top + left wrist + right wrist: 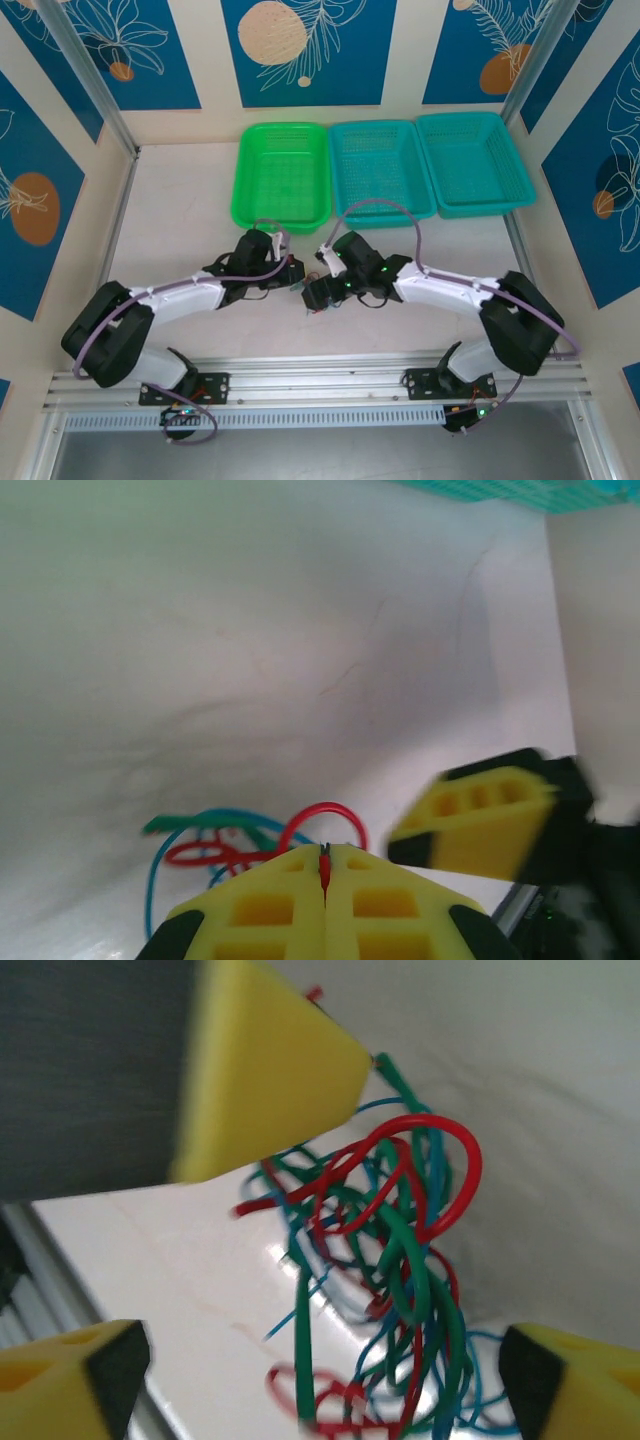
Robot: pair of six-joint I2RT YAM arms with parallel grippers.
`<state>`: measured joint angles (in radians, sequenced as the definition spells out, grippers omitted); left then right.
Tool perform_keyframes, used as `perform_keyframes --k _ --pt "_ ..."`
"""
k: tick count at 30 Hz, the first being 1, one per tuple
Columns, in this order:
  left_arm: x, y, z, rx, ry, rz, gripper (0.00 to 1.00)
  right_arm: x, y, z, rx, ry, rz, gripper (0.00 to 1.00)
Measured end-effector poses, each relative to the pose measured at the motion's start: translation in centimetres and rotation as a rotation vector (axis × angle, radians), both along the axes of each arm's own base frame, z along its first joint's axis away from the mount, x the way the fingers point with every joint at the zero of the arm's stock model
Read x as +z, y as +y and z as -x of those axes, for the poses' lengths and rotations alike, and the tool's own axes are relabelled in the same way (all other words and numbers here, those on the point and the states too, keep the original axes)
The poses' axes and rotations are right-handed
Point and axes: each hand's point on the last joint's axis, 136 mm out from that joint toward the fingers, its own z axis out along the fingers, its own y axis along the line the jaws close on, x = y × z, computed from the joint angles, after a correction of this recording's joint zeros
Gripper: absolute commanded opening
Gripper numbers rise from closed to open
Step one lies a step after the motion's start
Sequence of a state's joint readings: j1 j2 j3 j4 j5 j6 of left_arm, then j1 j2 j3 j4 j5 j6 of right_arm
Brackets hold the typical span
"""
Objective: Untangle the cables
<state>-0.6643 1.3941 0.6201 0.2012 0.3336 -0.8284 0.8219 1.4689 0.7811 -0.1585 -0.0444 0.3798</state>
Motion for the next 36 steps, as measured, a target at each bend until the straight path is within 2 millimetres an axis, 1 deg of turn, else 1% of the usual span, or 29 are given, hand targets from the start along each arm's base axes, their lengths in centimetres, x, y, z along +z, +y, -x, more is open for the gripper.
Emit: perform_keyframes --k 1,3,5,8,10,11,13,15,18,20,24,27,29,31,34,36 --pt "0.4 0.0 0.0 0.0 -0.008 0.006 0.0 -0.5 0.2 -0.2 -0.002 0.001 0.004 0.65" --pt "0.9 0.0 0.0 0.0 -0.02 0.016 0.0 -1.8 0.5 -0.7 -0.005 0.001 0.018 0.44" --pt "1.3 0.1 0.1 0.0 -0.024 0.016 0.0 -2.7 0.5 -1.2 -0.026 0.007 0.028 0.29" --pt "2.0 0.6 0.2 0.001 -0.034 -0.012 0.0 -3.4 -0.2 -2.0 -0.079 0.015 0.03 0.21" --pt "2.9 1.5 -0.2 0.028 -0.049 -0.037 0.0 -3.7 -1.1 -2.8 -0.135 0.027 0.022 0.2" --pt "3.4 2.1 -0.5 0.044 -0.057 -0.046 0.0 -4.0 -1.9 -3.1 -0.172 0.04 0.023 0.2" --pt "4.5 3.9 -1.3 0.097 -0.074 -0.058 0.0 -4.6 -3.7 -3.6 -0.243 0.072 0.028 0.19" --pt "5.4 6.3 -2.2 0.162 -0.085 -0.067 0.0 -4.3 -4.8 -4.0 -0.3 0.086 0.012 0.19" --pt "5.3 9.1 -2.5 0.231 -0.061 -0.09 0.0 -3.3 -5.8 -4.3 -0.357 0.091 -0.026 0.2" --pt "5.1 10.5 -2.5 0.258 -0.047 -0.105 0.0 -2.8 -6.7 -4.4 -0.396 0.098 -0.049 0.21" --pt "4.5 12.8 -2.3 0.303 -0.018 -0.148 0.0 -2.5 -9.1 -4.1 -0.484 0.13 -0.062 0.2" --pt "4.0 14.5 -2.2 0.338 0.009 -0.173 0.0 -2.0 -10.2 -3.9 -0.531 0.146 -0.072 0.19" --pt "3.6 14.9 -1.9 0.338 0.023 -0.191 0.0 -1.4 -10.5 -3.8 -0.544 0.143 -0.09 0.15" --pt "3.5 14.9 -1.9 0.327 0.026 -0.19 0.0 -1.1 -10.8 -3.7 -0.55 0.143 -0.1 0.14" --pt "3.0 13.8 -1.9 0.279 -0.007 -0.15 0.0 -1.3 -10.8 -3.2 -0.525 0.151 -0.091 0.13" --pt "1.6 12.5 -1.2 0.219 -0.022 -0.139 0.01 -1.6 -10.5 -2.5 -0.482 0.169 -0.077 0.13"
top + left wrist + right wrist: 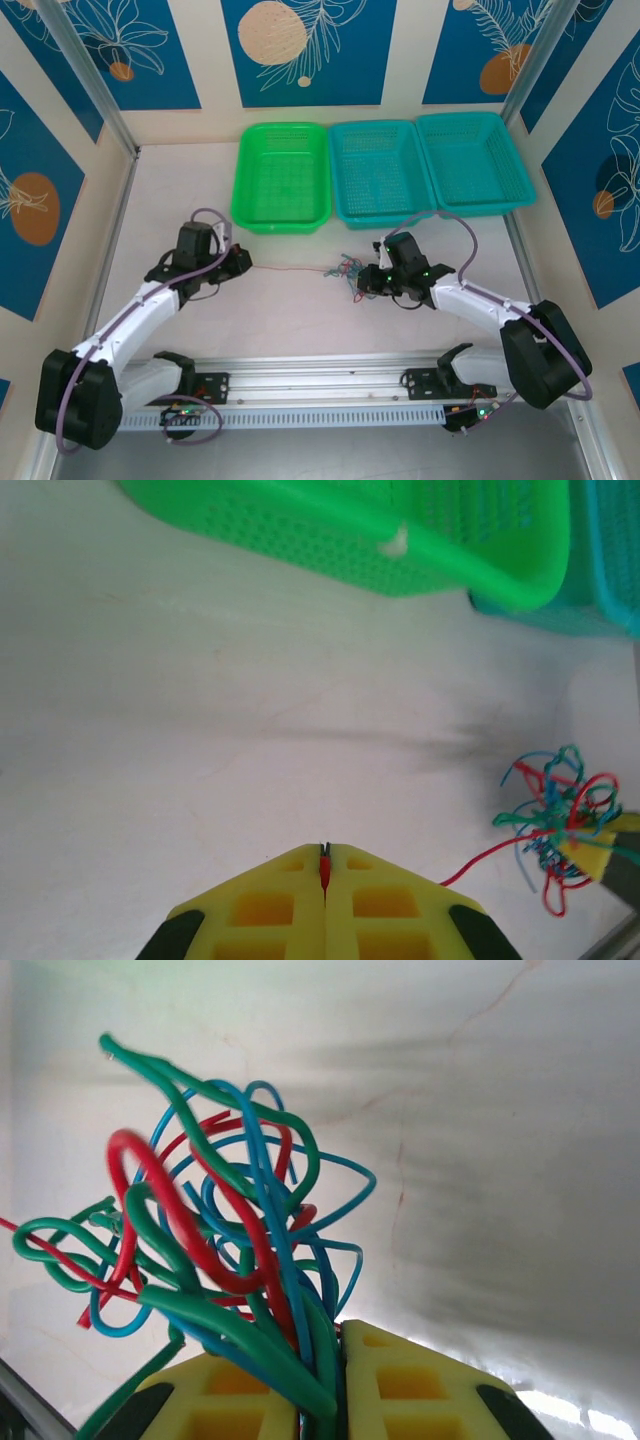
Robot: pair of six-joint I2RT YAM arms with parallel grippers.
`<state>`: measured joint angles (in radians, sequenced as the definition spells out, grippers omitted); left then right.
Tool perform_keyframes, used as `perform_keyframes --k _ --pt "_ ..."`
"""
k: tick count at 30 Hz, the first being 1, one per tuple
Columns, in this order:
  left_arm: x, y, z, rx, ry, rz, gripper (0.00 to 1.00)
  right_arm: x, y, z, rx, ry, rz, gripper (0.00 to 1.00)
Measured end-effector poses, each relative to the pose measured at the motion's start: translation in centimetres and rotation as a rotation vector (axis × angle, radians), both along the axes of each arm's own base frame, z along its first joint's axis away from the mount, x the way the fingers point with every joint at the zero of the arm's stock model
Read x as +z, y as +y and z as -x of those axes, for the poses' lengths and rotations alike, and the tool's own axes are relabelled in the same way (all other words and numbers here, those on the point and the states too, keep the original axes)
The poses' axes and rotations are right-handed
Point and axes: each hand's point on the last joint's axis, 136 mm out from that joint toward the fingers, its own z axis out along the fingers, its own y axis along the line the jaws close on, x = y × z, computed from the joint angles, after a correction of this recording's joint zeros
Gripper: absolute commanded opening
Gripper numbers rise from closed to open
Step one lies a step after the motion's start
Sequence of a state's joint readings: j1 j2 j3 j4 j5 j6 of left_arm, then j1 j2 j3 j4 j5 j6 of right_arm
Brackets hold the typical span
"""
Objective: Untangle the cables
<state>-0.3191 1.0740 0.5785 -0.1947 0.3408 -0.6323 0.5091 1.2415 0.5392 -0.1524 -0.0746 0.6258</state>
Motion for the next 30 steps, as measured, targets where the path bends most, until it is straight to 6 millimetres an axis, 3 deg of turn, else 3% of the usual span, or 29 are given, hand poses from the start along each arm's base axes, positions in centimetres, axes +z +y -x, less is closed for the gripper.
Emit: perform_keyframes --k 4,8,14,20,30 --pt "-2.4 -3.0 2.8 -0.17 -0.026 -0.028 0.24 0.6 1.4 0.7 0.098 0.013 -0.02 0.11" --pt "-1.7 -5.4 4.6 -0.32 -0.148 -0.058 0.41 2.8 2.8 0.3 0.177 -0.031 -0.068 0.11" --pt "2.4 -6.5 4.5 -0.416 -0.412 -0.096 0.51 4.4 3.5 0.6 0.26 -0.054 -0.098 0.11" --pt "3.6 -9.2 5.2 -0.549 -0.573 -0.104 0.55 5.3 3.1 1.1 0.277 -0.038 -0.13 0.11" --pt "-2.4 -12.5 4.3 -0.651 -0.549 -0.111 0.61 7.2 3.8 1.3 0.312 -0.047 -0.193 0.11"
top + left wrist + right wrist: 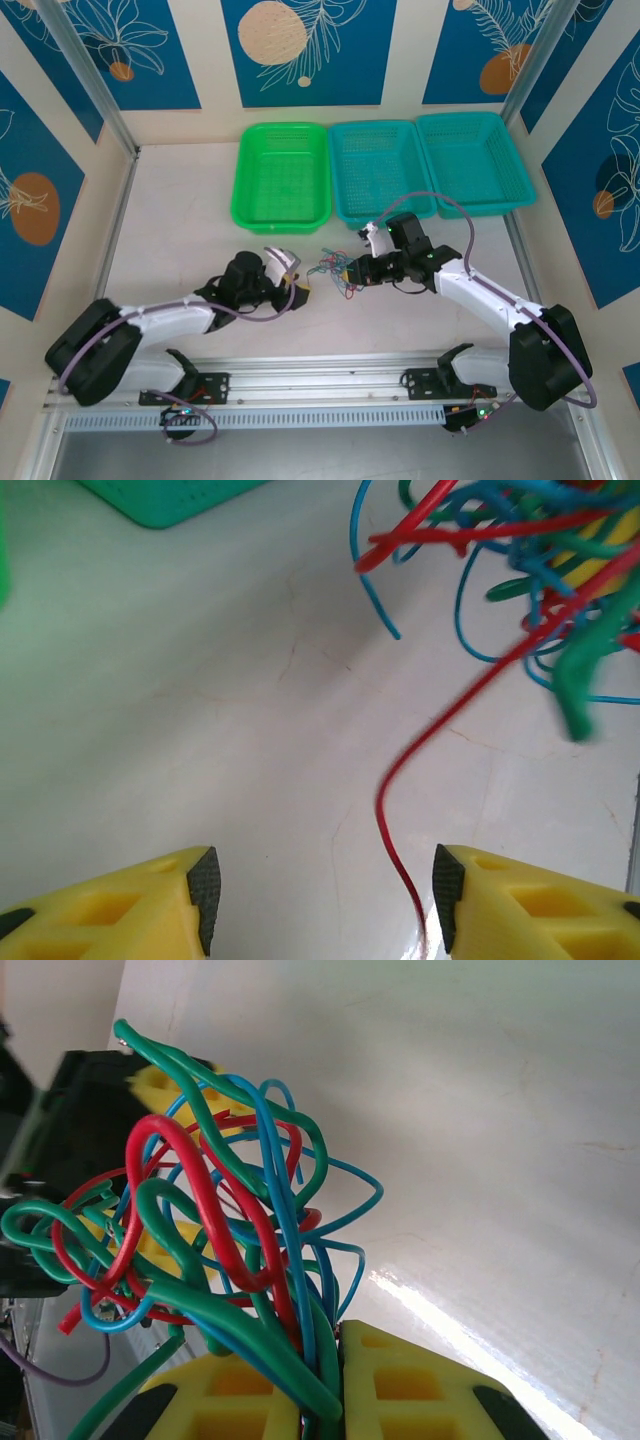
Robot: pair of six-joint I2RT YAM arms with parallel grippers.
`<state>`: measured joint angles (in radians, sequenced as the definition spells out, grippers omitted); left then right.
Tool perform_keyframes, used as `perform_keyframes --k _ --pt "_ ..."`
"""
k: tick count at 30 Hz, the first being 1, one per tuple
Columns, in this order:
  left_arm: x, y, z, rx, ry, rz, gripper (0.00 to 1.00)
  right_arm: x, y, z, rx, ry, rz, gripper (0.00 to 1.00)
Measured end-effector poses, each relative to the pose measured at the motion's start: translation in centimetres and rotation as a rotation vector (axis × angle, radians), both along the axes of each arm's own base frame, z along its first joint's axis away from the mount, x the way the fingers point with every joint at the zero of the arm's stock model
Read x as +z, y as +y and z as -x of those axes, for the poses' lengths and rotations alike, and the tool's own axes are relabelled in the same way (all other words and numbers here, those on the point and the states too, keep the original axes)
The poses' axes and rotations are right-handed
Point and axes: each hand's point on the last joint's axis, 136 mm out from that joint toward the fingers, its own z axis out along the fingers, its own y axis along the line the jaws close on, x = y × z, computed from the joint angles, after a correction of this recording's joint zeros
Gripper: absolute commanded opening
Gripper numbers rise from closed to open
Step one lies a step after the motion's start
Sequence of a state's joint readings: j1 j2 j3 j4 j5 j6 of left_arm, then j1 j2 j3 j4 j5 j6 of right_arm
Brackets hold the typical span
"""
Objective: Untangle the cables
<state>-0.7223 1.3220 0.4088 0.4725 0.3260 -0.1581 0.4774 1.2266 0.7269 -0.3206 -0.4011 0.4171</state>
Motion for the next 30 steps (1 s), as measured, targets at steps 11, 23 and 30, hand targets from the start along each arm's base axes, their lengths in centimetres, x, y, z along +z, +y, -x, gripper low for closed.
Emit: perform_keyframes --k 11,23,30 --pt "1.8 -2.4 -2.9 0.046 -0.059 0.115 0.0 0.0 0.0 0.3 -0.003 0.013 -0.005 0.11" --pt "4.9 0.9 -3.1 0.236 -0.091 0.063 0.0 -3.3 -4.5 -2.0 -0.349 0.125 0.094 0.13" --pt "5.8 7.3 -3.4 0.484 -0.067 0.053 0.0 -5.0 -7.3 -2.3 -0.521 0.205 0.145 0.19"
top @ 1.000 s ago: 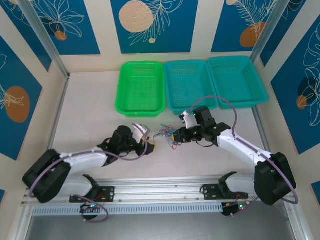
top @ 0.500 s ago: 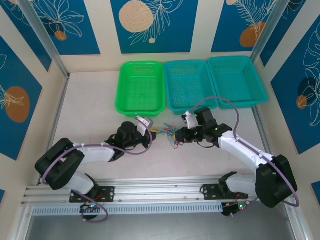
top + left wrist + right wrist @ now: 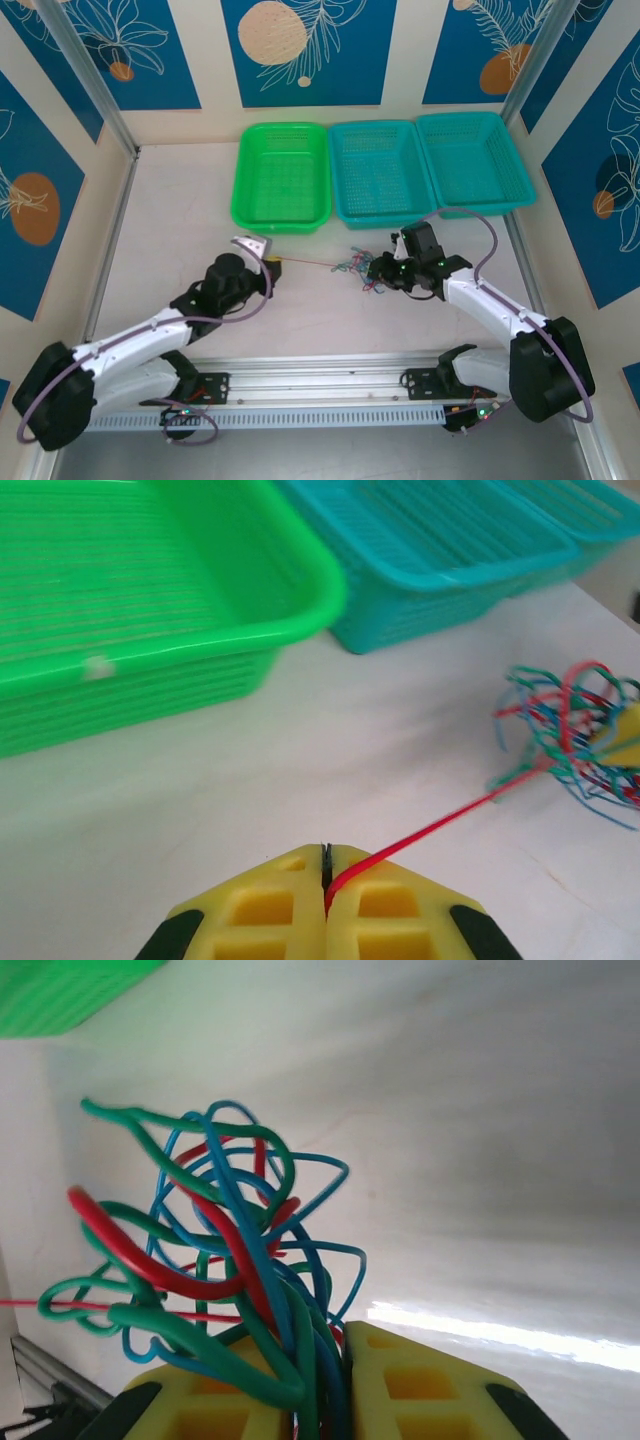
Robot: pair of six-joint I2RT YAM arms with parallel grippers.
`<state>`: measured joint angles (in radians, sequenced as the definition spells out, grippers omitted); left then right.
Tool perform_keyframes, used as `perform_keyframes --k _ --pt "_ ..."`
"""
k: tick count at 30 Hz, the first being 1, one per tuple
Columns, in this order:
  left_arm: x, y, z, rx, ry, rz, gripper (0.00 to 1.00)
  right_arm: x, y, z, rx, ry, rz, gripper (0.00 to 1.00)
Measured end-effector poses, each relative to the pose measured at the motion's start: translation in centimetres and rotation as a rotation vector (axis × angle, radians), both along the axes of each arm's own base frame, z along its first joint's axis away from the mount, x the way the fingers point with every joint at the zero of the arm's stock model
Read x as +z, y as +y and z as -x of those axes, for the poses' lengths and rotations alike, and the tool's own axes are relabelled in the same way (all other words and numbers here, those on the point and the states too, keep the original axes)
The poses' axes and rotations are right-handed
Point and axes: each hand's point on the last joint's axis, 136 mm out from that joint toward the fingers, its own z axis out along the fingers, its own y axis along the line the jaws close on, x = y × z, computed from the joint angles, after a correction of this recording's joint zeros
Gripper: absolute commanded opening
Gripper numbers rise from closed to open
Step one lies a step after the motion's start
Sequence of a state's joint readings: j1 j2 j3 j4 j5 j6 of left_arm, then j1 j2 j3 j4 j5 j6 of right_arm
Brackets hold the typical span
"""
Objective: Untangle the cables
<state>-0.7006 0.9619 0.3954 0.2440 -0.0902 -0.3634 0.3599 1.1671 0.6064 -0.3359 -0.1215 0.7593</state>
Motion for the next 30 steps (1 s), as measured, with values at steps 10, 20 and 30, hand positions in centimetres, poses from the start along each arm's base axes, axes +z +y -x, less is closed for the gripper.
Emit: perform_keyframes --k 10,20,30 --pt "-1.1 7.9 -1.0 0.3 0.065 -0.018 0.0 -2.8 -5.3 0.7 -0.215 0.112 0.145 0.19" --pt "-1.9 9.7 -2.0 0.348 0.121 0.019 0.0 -3.1 -6.3 2.0 -0.201 0.087 0.155 0.32" --pt "-4.1 9.9 -1.0 0.349 0.18 0.016 0.0 3.1 12.1 2.9 0.394 -0.129 0.072 0.49"
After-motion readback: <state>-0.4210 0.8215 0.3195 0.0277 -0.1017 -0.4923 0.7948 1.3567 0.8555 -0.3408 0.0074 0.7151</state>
